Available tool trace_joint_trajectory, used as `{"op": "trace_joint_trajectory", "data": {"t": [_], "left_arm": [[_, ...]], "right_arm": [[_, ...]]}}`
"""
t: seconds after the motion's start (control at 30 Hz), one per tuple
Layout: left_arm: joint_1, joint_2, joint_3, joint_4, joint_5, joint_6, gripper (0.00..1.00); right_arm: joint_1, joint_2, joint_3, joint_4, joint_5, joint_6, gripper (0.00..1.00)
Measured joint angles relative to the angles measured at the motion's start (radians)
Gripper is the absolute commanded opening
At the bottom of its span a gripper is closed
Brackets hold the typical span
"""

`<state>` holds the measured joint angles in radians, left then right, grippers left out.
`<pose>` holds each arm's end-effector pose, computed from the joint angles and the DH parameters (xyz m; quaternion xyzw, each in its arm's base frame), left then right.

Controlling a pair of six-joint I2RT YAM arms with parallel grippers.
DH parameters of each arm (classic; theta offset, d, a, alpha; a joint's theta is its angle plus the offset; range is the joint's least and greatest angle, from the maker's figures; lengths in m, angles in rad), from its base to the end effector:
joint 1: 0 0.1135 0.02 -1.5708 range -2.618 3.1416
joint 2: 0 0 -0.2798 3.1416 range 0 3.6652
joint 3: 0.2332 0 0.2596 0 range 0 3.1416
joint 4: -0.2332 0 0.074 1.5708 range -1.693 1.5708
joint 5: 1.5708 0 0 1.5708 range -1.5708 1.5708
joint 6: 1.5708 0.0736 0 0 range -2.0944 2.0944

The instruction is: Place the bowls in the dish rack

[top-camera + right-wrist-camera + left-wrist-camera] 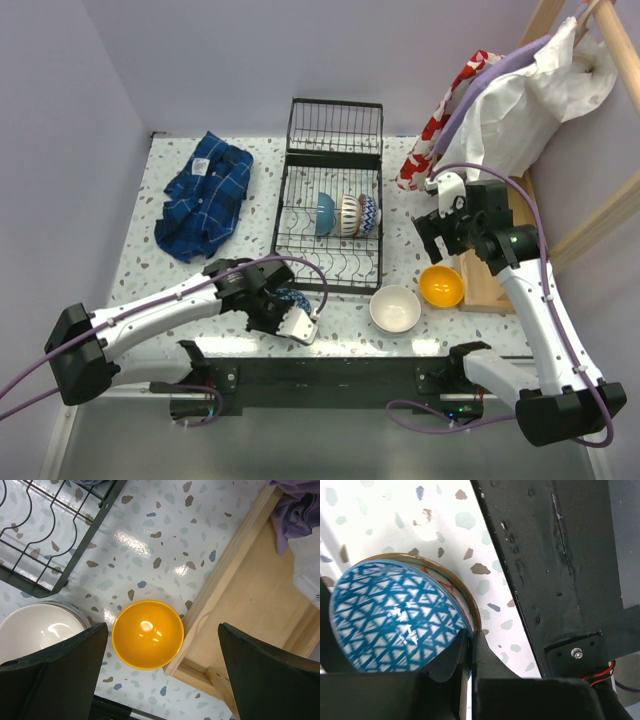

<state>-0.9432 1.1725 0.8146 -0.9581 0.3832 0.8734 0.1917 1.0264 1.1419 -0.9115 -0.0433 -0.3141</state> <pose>0.0981 -0.1820 0.2014 0.7826 0.5799 -0.1931 0.1181 0.2176 0.0455 0.3361 -0.2395 0.8942 -0.0031 0.3782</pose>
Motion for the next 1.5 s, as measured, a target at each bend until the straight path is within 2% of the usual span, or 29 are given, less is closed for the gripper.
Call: {"op": "trace_joint_trajectory", "data": {"t": [0.17,0.33,0.5,0.63,0.77,0.97,1.1,1.27,1.5], "left_arm": [[0.0,-0.006,0.057,-0.042,-0.004,-0.03,0.0],[0.0,-0.006,0.218,-0.122,0.025,-0.061,0.0],[0.027,-0.004,0.336,-0.122,0.069,-0.098,0.0],[0.193,0.041,0.367,-0.087,0.084,-0.131,0.0],[0.344,0.166,0.433,-0.01,0.093,-0.203,0.0],[0.508,0.312,0.521,0.233,0.19,-0.434,0.0],[0.584,0.361,0.521,0.432,0.301,-0.652,0.0],[0.664,0.402,0.412,0.756,0.454,-0.934,0.0],[0.793,0.556,0.184,1.332,0.628,-1.431,0.0]], "right_arm": [[0.0,0.0,0.0,0.0,0.0,0.0,0.96],[0.0,0.008,0.0,-0.001,0.0,0.0,0.96],[0.0,0.046,0.002,-0.001,0.0,0.0,0.96],[0.0,0.086,0.026,-0.001,0.001,0.0,0.96],[0.0,0.115,0.064,0.0,0.004,-0.001,0.96],[0.0,0.13,0.087,0.0,0.013,-0.002,0.96],[0.0,0.13,0.086,-0.001,0.026,-0.002,0.96],[0.0,0.123,0.081,0.0,0.035,-0.005,0.96],[-0.008,0.119,0.076,0.0,0.053,-0.013,0.96]]}}
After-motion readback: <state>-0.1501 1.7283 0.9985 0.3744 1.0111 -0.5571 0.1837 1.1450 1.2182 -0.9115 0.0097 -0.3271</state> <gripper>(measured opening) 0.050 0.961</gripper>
